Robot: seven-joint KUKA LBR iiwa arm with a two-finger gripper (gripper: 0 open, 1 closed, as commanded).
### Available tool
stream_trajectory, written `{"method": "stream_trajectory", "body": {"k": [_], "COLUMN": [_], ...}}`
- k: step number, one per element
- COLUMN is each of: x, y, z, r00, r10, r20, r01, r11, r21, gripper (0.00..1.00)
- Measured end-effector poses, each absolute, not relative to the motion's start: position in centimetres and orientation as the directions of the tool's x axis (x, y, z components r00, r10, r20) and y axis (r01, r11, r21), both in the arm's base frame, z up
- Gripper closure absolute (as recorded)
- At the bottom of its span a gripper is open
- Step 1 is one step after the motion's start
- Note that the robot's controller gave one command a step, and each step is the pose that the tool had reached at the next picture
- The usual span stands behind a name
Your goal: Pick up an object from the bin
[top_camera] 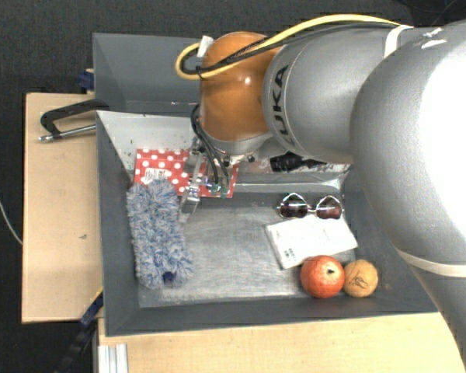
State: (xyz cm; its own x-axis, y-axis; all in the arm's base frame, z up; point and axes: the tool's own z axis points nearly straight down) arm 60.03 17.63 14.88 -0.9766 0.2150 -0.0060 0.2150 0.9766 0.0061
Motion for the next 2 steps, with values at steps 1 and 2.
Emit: {"method": "stream_trajectory", "body": {"k": [1,2], "x": [55.9,54.5], "y": [21.0,22.7], "z": [9.5,7.8], "r00": [-0.993,-0.951], "r10": [-0.119,-0.31], "r20": [-0.006,-0.022], "r01": [-0.119,-0.31], "r11": [0.993,0.951], "r21": [0.001,-0.004], "gripper": [0.0,1.0]}}
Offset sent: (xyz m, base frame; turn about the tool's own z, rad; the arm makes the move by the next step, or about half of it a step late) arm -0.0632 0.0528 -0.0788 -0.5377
